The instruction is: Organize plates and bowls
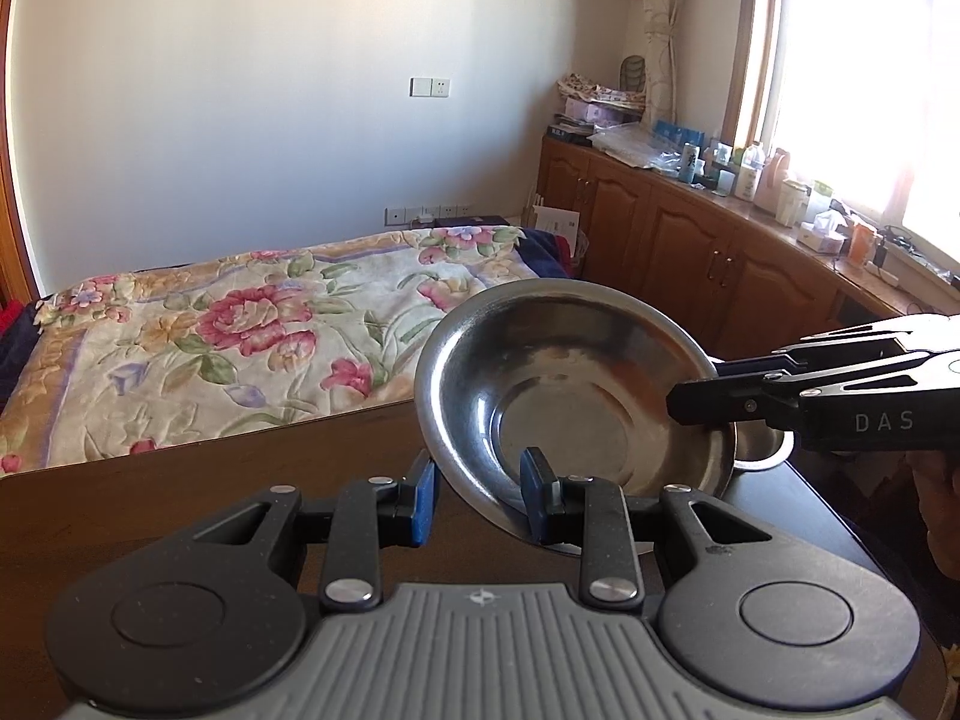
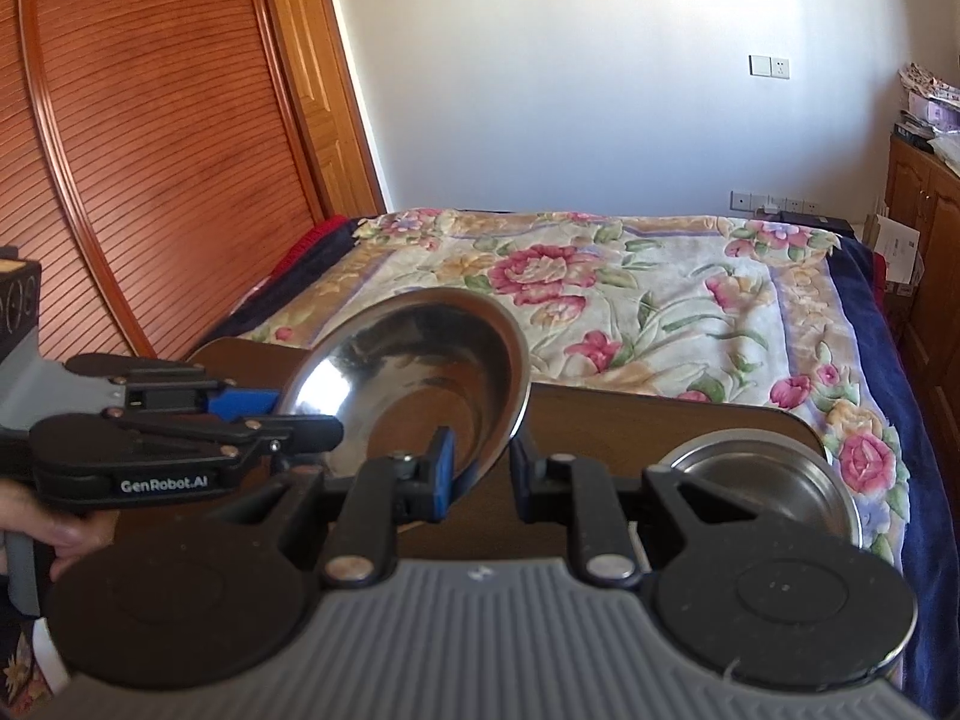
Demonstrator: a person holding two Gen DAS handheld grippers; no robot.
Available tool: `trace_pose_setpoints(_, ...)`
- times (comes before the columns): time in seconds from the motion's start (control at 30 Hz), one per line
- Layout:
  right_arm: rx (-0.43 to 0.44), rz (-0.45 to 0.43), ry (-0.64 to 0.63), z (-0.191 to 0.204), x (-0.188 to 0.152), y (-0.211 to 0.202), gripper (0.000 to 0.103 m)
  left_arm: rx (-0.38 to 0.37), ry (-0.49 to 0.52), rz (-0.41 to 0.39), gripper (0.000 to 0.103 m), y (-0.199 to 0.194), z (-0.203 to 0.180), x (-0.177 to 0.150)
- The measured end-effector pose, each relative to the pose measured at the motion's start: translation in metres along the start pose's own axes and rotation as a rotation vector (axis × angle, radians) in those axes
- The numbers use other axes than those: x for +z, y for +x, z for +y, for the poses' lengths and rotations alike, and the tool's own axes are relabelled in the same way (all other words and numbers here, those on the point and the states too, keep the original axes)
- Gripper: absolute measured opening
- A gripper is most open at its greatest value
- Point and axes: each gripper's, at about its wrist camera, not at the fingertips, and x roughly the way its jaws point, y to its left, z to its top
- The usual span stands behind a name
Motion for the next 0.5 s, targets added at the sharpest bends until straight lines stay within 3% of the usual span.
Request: trace_pose_setpoints(0.5, 0.007, -0.025, 0.005, 0.02, -0.02, -0.039, 0.022, -0.024, 0.054, -0.026, 0.032, -0.053, -0.016, -0.018)
